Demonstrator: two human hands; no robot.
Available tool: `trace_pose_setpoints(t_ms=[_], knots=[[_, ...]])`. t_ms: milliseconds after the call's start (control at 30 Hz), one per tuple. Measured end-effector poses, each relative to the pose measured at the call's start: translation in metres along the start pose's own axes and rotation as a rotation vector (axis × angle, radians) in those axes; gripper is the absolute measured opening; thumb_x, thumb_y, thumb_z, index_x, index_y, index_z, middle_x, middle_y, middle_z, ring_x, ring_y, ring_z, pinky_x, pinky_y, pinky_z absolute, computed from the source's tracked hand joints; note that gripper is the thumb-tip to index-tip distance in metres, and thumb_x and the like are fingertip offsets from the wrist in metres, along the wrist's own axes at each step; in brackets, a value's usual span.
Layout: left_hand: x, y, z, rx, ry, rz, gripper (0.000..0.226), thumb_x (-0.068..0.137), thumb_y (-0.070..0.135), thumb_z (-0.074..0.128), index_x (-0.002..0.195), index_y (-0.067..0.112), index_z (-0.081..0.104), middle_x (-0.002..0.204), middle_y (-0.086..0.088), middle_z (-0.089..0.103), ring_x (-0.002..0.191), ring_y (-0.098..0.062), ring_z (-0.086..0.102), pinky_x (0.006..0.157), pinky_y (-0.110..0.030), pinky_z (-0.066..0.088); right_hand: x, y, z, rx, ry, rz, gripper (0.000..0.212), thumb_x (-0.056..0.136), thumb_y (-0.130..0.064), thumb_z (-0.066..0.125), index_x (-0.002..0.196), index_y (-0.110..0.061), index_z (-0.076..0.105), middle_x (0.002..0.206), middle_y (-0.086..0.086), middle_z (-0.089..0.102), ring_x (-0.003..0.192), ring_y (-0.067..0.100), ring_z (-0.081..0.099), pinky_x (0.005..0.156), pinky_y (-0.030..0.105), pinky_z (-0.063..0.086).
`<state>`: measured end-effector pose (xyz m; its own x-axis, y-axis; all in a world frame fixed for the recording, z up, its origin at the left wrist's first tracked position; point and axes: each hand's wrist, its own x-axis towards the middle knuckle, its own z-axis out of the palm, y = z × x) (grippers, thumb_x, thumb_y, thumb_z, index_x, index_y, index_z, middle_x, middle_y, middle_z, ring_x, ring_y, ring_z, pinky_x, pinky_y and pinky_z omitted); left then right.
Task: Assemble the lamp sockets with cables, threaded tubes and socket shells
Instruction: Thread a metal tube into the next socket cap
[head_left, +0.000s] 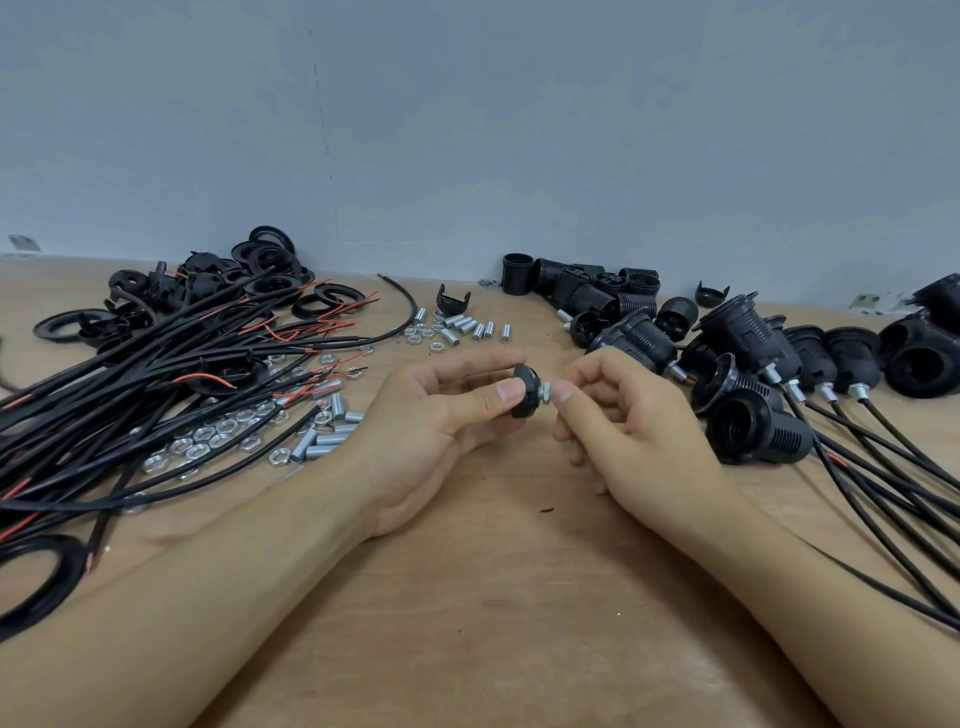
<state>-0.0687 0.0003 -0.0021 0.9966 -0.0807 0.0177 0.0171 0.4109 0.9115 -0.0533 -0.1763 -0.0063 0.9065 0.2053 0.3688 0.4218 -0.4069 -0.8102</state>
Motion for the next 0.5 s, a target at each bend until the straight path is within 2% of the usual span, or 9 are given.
trace_pose_setpoints(t_ms=[133, 200, 300, 433, 500], knots=[[-0.0012, -0.0008, 0.0003, 0.024, -0.021, 0.006, 0.042, 0.067, 0.009, 0.072, 0.108, 0.001, 0.072, 0.113, -0.024, 0.07, 0.099, -0.028, 0.068, 0.087, -0.032, 0.059, 0.0012, -0.0012, 0.0006, -0.009, -0.004, 0.069, 0.055, 0.098, -0.052, 0.041, 0.069, -0.01, 0.061, 0.054, 0.008, 0.062, 0.048, 0.014, 0.055, 0.056, 0.035, 0.049], [-0.0003, -0.0005, 0.0, 0.019, -0.012, 0.003, 0.043, 0.069, 0.009, 0.071, 0.112, 0.0, 0.071, 0.117, -0.025, 0.068, 0.102, -0.028, 0.068, 0.089, -0.034, 0.058, 0.0013, -0.0034, -0.0012, -0.005, 0.012, 0.065, 0.052, 0.098, -0.053, 0.042, 0.072, -0.013, 0.062, 0.055, 0.006, 0.062, 0.047, 0.009, 0.051, 0.055, 0.03, 0.045], [0.0001, -0.0002, -0.0005, 0.003, -0.004, -0.001, 0.043, 0.069, 0.009, 0.071, 0.111, 0.0, 0.071, 0.117, -0.026, 0.067, 0.1, -0.028, 0.069, 0.087, -0.033, 0.059, 0.0012, -0.0028, -0.0023, -0.051, -0.02, 0.026, 0.032, 0.096, -0.041, 0.055, 0.076, -0.017, 0.06, 0.052, 0.0, 0.049, 0.047, 0.006, 0.04, 0.049, 0.025, 0.035], [-0.0004, -0.0011, 0.0002, 0.005, -0.015, 0.009, 0.042, 0.069, 0.01, 0.072, 0.109, 0.001, 0.072, 0.111, -0.022, 0.071, 0.098, -0.026, 0.069, 0.089, -0.035, 0.059, 0.0007, -0.0034, -0.0017, 0.018, -0.016, 0.076, 0.06, 0.095, -0.058, 0.039, 0.062, -0.013, 0.06, 0.045, -0.005, 0.042, 0.042, 0.007, 0.037, 0.049, 0.027, 0.034], [-0.0003, -0.0009, -0.0001, -0.001, -0.011, 0.009, 0.041, 0.069, 0.009, 0.072, 0.109, 0.001, 0.072, 0.111, -0.022, 0.071, 0.099, -0.028, 0.069, 0.089, -0.034, 0.059, 0.0005, -0.0053, -0.002, 0.025, -0.013, 0.064, 0.052, 0.095, -0.058, 0.041, 0.066, -0.018, 0.058, 0.049, -0.005, 0.045, 0.046, 0.008, 0.038, 0.051, 0.028, 0.035]])
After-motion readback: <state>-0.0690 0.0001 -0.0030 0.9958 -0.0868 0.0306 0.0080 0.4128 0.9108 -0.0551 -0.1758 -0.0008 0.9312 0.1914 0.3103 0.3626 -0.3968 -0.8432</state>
